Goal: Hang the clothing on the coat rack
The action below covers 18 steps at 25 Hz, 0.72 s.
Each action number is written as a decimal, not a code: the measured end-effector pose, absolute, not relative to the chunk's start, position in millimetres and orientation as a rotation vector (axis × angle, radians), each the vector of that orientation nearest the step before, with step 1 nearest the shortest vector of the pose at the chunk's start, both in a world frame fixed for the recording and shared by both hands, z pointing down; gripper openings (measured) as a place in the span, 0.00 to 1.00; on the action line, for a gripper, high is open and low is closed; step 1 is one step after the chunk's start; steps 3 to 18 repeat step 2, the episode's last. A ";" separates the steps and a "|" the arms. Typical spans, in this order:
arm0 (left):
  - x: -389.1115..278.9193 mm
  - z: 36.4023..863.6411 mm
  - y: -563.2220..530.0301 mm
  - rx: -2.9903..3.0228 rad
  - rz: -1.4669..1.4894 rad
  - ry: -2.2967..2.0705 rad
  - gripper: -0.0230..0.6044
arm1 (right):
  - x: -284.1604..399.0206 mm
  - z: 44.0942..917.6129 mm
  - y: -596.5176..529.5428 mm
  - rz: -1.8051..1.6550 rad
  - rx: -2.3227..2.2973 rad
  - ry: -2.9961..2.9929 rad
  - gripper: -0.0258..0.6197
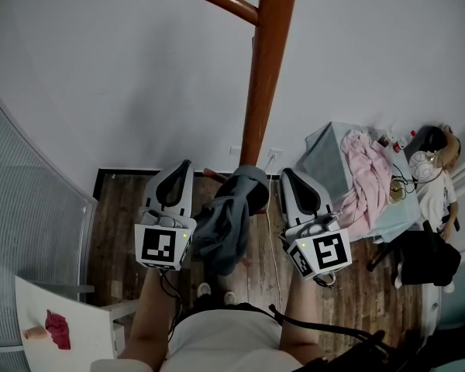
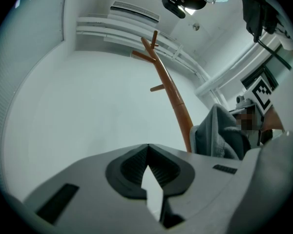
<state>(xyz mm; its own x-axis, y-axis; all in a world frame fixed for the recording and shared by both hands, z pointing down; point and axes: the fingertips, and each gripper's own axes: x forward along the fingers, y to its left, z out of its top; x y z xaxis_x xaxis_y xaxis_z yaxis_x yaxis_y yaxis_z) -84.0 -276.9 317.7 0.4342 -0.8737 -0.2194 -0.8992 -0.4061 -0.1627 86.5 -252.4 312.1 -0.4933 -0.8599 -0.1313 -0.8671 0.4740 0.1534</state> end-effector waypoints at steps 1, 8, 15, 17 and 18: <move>-83.6 318.1 -277.2 -2.434 0.139 1.537 0.06 | 86.7 312.4 -252.8 0.309 -1.564 2.666 0.07; -83.2 318.6 -277.5 -2.434 0.134 1.533 0.06 | 86.8 312.7 -253.2 0.308 -1.566 2.667 0.07; -83.2 318.6 -277.5 -2.434 0.134 1.533 0.06 | 86.8 312.7 -253.2 0.308 -1.566 2.667 0.07; -83.2 318.6 -277.5 -2.434 0.134 1.533 0.06 | 86.8 312.7 -253.2 0.308 -1.566 2.667 0.07; -83.2 318.6 -277.5 -2.434 0.134 1.533 0.06 | 86.8 312.7 -253.2 0.308 -1.566 2.667 0.07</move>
